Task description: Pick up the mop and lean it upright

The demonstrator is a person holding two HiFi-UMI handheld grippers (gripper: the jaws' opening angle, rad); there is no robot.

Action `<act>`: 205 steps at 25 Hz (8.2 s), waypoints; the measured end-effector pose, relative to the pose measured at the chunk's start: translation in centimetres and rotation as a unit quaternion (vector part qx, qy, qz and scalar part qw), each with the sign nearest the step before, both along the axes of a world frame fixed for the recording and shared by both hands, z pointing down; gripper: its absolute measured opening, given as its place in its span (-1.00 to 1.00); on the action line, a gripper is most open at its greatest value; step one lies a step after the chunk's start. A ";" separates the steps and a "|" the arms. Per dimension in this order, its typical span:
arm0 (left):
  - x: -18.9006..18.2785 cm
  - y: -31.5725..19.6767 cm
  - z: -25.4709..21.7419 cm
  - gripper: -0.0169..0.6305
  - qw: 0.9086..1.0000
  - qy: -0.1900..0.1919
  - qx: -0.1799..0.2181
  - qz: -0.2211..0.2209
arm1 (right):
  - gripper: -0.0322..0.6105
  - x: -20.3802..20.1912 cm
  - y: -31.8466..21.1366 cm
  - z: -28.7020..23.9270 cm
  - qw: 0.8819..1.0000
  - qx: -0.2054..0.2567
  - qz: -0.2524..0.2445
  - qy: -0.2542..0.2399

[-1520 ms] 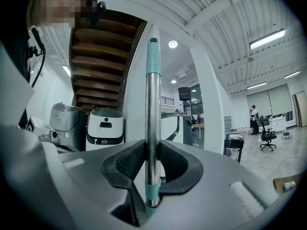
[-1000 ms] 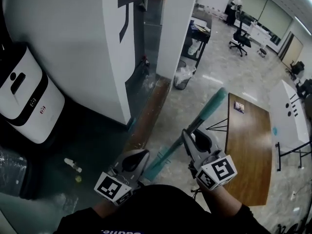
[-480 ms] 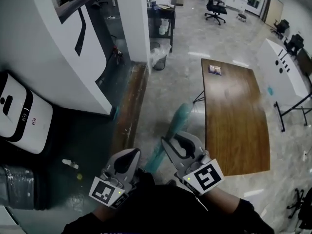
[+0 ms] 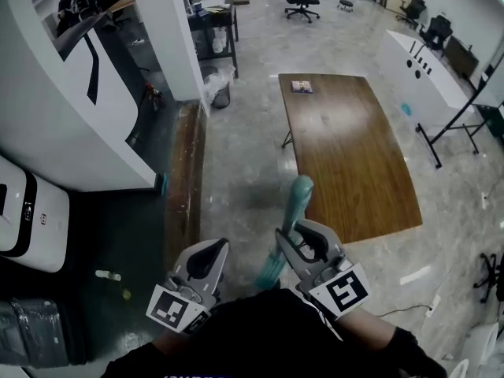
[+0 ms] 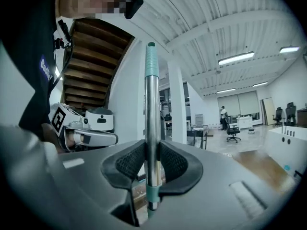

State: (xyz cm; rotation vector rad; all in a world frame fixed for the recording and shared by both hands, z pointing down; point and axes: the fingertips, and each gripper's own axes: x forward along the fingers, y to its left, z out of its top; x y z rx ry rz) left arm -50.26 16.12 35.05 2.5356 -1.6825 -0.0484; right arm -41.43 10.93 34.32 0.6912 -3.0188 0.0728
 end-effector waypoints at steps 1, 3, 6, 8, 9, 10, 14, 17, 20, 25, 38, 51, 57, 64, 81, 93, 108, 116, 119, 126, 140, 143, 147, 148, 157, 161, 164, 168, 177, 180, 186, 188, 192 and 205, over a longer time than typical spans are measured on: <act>0.7 0.4 0.0 -0.89 1.000 0.000 0.006 0.012 | -0.58 1.3 0.5 -0.1 1.000 0.002 0.016 -0.002; 2.2 1.4 0.1 -0.89 0.999 0.005 0.013 0.040 | -0.59 3.8 1.7 -0.1 0.999 0.005 0.050 -0.002; 3.9 3.8 0.4 -0.89 0.997 0.021 0.016 0.078 | -0.59 7.1 4.2 -0.5 0.995 0.008 0.099 0.002; 4.8 5.6 0.4 -0.89 0.995 0.028 0.020 0.096 | -0.59 9.0 5.9 -0.9 0.992 0.014 0.125 0.008; 5.2 6.5 0.5 -0.89 0.994 0.031 0.020 0.104 | -0.59 9.7 6.7 -1.2 0.990 0.017 0.137 0.010; 5.6 7.3 0.8 -0.89 0.993 0.033 0.017 0.112 | -0.59 10.4 7.4 -1.4 0.989 0.019 0.149 0.010; 7.7 9.8 1.9 -0.89 0.988 0.045 0.002 0.146 | -0.59 12.9 9.9 -1.6 0.981 0.022 0.195 0.012; 9.4 11.2 1.8 -0.89 0.984 0.050 0.006 0.169 | -0.59 14.9 11.4 -1.6 0.975 0.021 0.219 0.015; 11.3 12.1 0.9 -0.89 0.980 0.053 0.021 0.189 | -0.59 17.3 12.4 -1.9 0.971 0.021 0.239 0.010; 15.5 13.0 -0.4 -0.89 0.977 0.039 0.037 0.208 | -0.59 20.5 13.7 -2.3 0.970 0.021 0.242 -0.004; 34.2 11.9 -1.3 -0.89 0.976 0.011 0.033 0.216 | -0.59 34.2 13.3 -0.5 0.981 0.004 0.192 -0.020; 48.0 9.2 -0.8 -0.89 0.964 -0.002 0.021 0.264 | -0.59 50.6 10.2 2.6 0.960 -0.008 0.278 0.012; 51.5 5.4 1.1 -0.89 0.952 0.015 0.006 0.307 | -0.60 56.1 7.5 5.0 0.940 -0.022 0.338 0.047; 56.1 -1.6 0.1 -0.89 0.928 0.046 0.024 0.370 | -0.60 61.2 4.1 5.9 0.918 -0.036 0.388 0.075; 68.7 -10.7 0.0 -0.89 0.924 0.031 0.013 0.382 | -0.60 72.5 -6.1 5.7 0.932 -0.025 0.356 0.064; 81.7 -18.0 0.1 -0.89 0.968 0.010 0.004 0.250 | -0.61 81.5 -16.0 7.9 0.985 -0.010 0.162 0.061; 84.3 -30.3 1.3 -0.89 0.975 0.060 0.013 0.216 | -0.61 86.4 -28.2 9.7 0.992 -0.007 0.035 0.123; 83.8 -36.1 0.8 -0.89 0.981 0.039 0.014 0.189 | -0.61 86.9 -34.6 12.2 0.988 -0.020 -0.028 0.153; 84.0 -38.1 0.6 -0.89 0.988 0.017 0.006 0.153 | -0.61 86.7 -37.3 13.3 0.986 -0.026 -0.059 0.150; 83.6 -43.0 2.0 -0.89 0.999 0.017 -0.020 -0.032 | -0.60 83.6 -43.2 21.2 0.968 -0.059 -0.163 0.179; 81.8 -39.4 2.2 -0.89 0.947 0.041 -0.032 -0.318 | -0.60 76.1 -47.8 25.2 0.906 -0.032 -0.349 0.238; 81.1 -37.6 2.3 -0.89 0.938 0.046 -0.026 -0.342 | -0.60 74.6 -47.5 26.1 0.898 -0.024 -0.355 0.260; 80.9 -35.5 3.4 -0.89 0.929 0.049 -0.043 -0.363 | -0.60 73.4 -46.8 28.4 0.881 -0.008 -0.374 0.288; 80.7 -35.0 3.4 -0.89 0.927 0.049 -0.045 -0.368 | -0.60 73.2 -46.8 29.3 0.878 -0.007 -0.375 0.297; 79.1 -31.9 4.3 -0.89 0.917 0.062 -0.054 -0.390 | -0.59 68.6 -46.0 34.9 0.858 -0.007 -0.376 0.350; 78.7 -31.1 5.1 -0.89 0.915 0.068 -0.069 -0.392 | -0.60 66.0 -45.2 35.5 0.851 0.006 -0.385 0.358; 78.2 -30.7 4.9 -0.89 0.914 0.070 -0.066 -0.395 | -0.59 63.9 -44.2 35.6 0.843 0.015 -0.399 0.360; 77.8 -29.9 4.8 -0.89 0.911 0.073 -0.057 -0.402 | -0.59 61.6 -43.2 36.1 0.832 0.026 -0.409 0.374; 77.2 -27.6 5.3 -0.89 0.902 0.078 -0.070 -0.418 | -0.57 59.3 -42.9 36.8 0.835 0.019 -0.389 0.388; 76.9 -27.2 5.1 -0.89 0.902 0.077 -0.065 -0.420 | -0.54 59.2 -42.6 37.1 0.836 0.020 -0.389 0.386; 77.0 -27.3 5.0 -0.89 0.905 0.071 -0.067 -0.413 | -0.19 59.4 -42.5 37.3 0.835 0.005 -0.389 0.389; 77.0 -27.2 4.8 -0.89 0.907 0.067 -0.065 -0.412 | -0.19 59.6 -42.7 37.2 0.838 0.003 -0.385 0.388; 76.7 -27.5 4.1 -0.89 0.912 0.068 -0.051 -0.400 | -0.16 60.2 -44.0 36.2 0.850 0.001 -0.363 0.383; 77.1 -29.1 1.7 -0.89 0.959 0.064 0.011 -0.275 | -0.27 70.3 -43.5 26.4 0.929 -0.048 -0.213 0.298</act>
